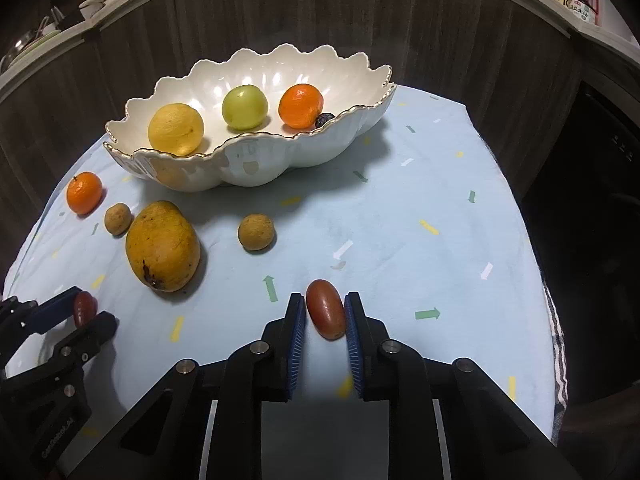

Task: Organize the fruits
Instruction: 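Grasp a dark red grape with the left tool while the right tool grasps another, then carry both dark red grapes over the white bowl with both tools, then open both tools to drop the dark red grapes into the bowl, then withdraw both tools from the bowl toward the small brown fruits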

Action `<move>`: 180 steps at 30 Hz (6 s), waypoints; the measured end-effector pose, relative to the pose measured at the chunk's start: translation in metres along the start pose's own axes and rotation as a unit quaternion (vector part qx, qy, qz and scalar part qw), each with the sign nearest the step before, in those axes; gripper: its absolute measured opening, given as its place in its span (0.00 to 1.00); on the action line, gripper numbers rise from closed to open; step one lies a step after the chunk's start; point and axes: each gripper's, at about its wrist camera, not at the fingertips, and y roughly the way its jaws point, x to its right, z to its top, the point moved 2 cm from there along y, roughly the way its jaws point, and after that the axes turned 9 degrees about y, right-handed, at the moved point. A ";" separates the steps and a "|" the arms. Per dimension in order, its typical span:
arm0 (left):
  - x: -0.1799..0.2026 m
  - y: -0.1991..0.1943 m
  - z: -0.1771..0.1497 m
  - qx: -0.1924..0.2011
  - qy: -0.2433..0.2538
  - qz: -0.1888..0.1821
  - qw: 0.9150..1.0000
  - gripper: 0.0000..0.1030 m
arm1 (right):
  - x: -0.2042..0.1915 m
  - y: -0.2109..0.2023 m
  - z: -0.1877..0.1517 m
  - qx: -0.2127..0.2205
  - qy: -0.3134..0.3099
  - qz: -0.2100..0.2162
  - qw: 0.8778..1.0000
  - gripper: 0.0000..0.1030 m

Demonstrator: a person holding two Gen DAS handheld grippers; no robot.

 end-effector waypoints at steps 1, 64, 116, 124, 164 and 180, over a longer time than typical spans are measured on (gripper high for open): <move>0.000 0.000 0.000 -0.001 0.000 0.000 1.000 0.30 | 0.000 0.000 0.000 0.000 0.000 0.000 1.000 0.20; -0.028 -0.049 0.090 0.109 -0.002 0.043 0.993 0.22 | -0.008 -0.067 0.069 0.091 0.013 0.038 0.995 0.19; -0.024 0.031 0.153 0.074 0.010 -0.030 0.997 0.36 | -0.016 0.003 0.130 0.058 0.000 0.061 0.996 0.19; -0.029 0.022 0.153 0.085 0.010 -0.015 0.996 0.56 | -0.016 -0.005 0.131 0.072 -0.002 0.054 0.996 0.47; -0.051 -0.043 0.116 0.113 -0.002 0.024 0.993 0.80 | -0.027 -0.059 0.102 0.102 -0.007 0.036 0.994 0.62; -0.048 -0.033 0.081 0.076 0.009 0.027 0.997 0.80 | -0.029 -0.050 0.074 0.080 -0.017 0.025 0.996 0.62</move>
